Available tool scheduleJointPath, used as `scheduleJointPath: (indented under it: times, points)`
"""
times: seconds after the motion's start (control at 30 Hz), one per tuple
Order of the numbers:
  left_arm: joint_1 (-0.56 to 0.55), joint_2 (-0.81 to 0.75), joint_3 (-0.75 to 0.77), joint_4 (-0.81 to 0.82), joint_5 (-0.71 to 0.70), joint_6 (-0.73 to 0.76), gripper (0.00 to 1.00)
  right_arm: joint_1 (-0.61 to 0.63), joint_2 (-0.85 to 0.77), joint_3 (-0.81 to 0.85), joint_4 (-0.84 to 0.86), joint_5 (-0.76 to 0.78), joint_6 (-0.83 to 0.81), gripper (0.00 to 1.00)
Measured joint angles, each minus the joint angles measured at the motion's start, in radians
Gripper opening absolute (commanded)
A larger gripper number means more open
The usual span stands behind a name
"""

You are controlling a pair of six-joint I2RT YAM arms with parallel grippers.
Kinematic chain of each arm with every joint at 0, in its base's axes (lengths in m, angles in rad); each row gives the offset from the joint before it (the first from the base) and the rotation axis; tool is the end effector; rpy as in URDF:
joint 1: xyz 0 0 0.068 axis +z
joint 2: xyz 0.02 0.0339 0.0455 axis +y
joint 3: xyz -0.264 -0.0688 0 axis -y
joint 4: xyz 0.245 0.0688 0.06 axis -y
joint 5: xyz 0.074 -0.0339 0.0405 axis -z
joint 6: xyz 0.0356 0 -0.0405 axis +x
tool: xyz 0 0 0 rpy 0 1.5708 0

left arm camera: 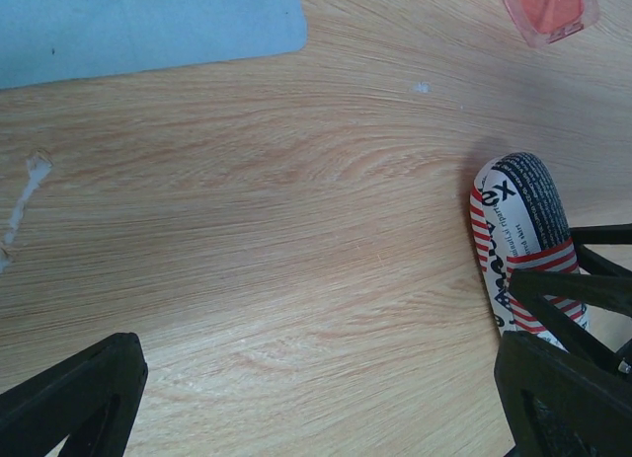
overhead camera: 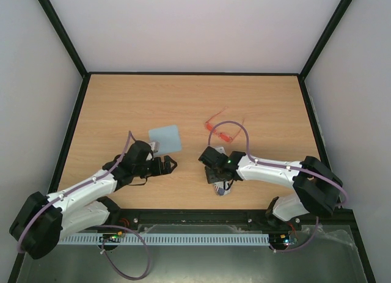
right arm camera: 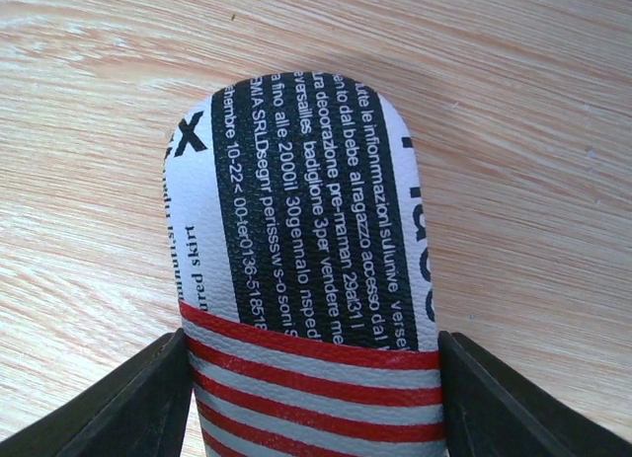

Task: Organize the sunglasses
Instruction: Pick up the sunglasses case from the center of the board.

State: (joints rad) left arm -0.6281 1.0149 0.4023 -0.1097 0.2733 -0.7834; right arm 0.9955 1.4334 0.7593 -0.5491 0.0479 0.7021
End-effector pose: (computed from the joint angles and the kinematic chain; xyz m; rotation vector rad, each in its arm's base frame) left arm 0.1537 -0.1235 0.1744 -0.0389 2.4886 -0.9877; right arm 0.1375 0.2089 0.1660 -0.4058 2.8288 0.3313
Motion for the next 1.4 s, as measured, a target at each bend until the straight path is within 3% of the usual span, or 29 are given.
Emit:
scheduleJointPath:
  times: [0.1,0.27,0.53,0.63,0.87,1.13,1.4]
  points:
    - [-0.003,0.005,0.000,0.002,0.000,-0.003,1.00,0.000,0.000,-0.001,0.001,0.001,0.000,0.70]
    - [-0.007,0.013,0.000,0.010,0.000,-0.003,1.00,0.000,0.002,-0.013,0.013,-0.003,-0.003,0.71]
    - [-0.009,0.021,0.000,0.014,0.000,-0.005,0.99,0.000,0.004,-0.020,0.017,-0.004,-0.002,0.61]
    - [-0.010,0.021,0.000,0.014,0.000,-0.006,1.00,0.000,0.003,-0.020,0.017,-0.005,0.002,0.48]
    - [-0.019,0.031,0.001,0.014,0.003,-0.008,1.00,0.000,-0.025,-0.020,0.016,-0.005,0.010,0.48]
    - [-0.036,0.022,0.003,0.053,0.072,-0.036,0.99,-0.002,-0.164,-0.019,0.049,-0.048,0.048,0.47]
    - [-0.042,-0.131,-0.022,0.216,0.198,-0.169,1.00,-0.083,-0.353,-0.082,0.290,-0.270,0.150,0.46]
